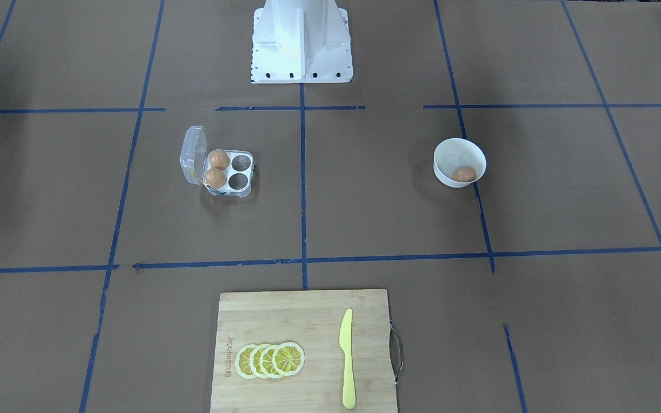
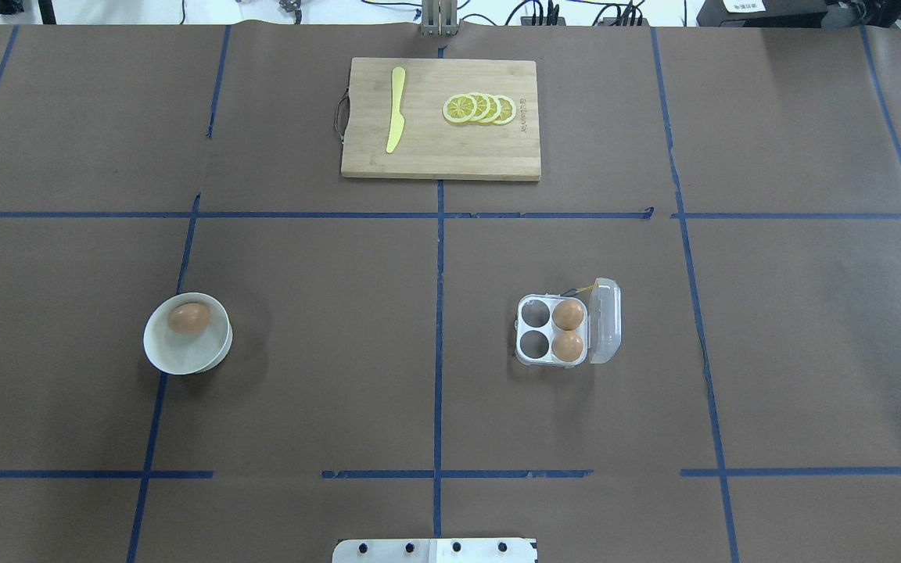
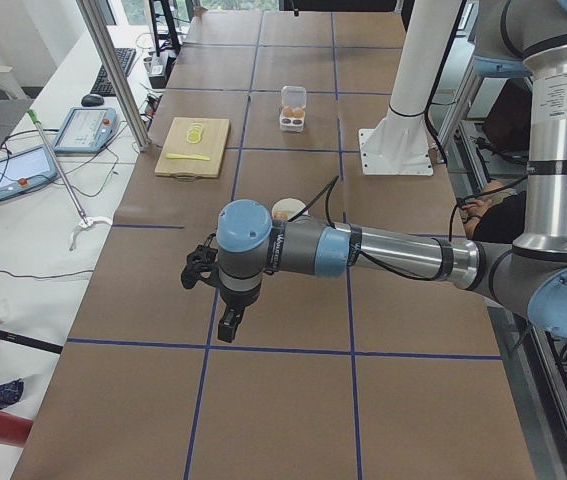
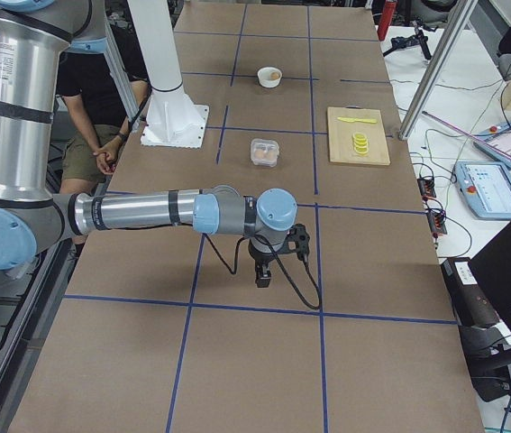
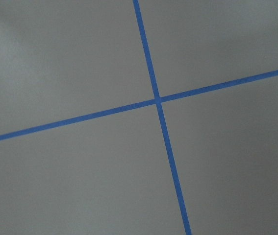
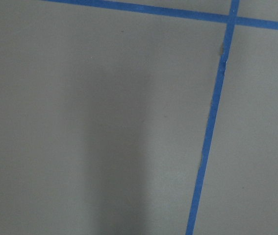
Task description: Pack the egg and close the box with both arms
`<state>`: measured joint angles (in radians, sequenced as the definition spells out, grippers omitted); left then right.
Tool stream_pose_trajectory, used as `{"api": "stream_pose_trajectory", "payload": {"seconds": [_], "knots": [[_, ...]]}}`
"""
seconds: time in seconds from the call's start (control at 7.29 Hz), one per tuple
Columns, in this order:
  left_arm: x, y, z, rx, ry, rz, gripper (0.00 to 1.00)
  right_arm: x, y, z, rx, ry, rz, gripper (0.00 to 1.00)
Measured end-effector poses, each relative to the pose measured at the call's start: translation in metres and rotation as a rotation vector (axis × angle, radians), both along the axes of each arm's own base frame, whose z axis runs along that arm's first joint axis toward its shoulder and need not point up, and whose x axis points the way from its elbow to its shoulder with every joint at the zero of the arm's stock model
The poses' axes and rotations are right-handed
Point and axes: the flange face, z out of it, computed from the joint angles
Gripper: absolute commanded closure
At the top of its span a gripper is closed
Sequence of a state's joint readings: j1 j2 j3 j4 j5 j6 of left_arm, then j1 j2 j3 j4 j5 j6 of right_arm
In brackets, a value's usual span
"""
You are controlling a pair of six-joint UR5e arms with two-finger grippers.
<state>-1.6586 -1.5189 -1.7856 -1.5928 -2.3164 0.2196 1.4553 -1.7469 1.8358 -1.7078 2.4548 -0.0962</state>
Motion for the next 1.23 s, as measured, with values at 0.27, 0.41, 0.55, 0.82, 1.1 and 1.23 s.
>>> {"api": "stream_pose_trajectory", "payload": {"seconds": [0.27, 0.41, 0.55, 0.82, 1.1, 1.23], "knots": [[-0.035, 0.005, -0.013, 0.09, -0.013, -0.071, 0.0, -0.003, 0.001, 0.007, -0.024, -0.05, 0.002, 0.0], [-0.047, 0.01, -0.011, 0.101, -0.015, -0.097, 0.0, -0.004, 0.001, 0.007, -0.024, -0.056, 0.001, 0.0], [-0.052, 0.014, -0.01, 0.105, -0.016, -0.11, 0.0, -0.004, 0.001, 0.011, -0.025, -0.056, -0.001, 0.0], [-0.059, 0.014, -0.018, 0.121, -0.021, -0.125, 0.0, -0.004, 0.001, 0.02, -0.035, -0.051, -0.005, 0.0], [-0.075, 0.011, -0.029, 0.127, -0.026, -0.156, 0.0, -0.004, -0.002, 0.028, -0.048, -0.048, -0.006, 0.0], [-0.081, 0.019, -0.034, 0.13, -0.027, -0.172, 0.0, -0.004, -0.003, 0.035, -0.062, -0.046, -0.006, 0.0]]}}
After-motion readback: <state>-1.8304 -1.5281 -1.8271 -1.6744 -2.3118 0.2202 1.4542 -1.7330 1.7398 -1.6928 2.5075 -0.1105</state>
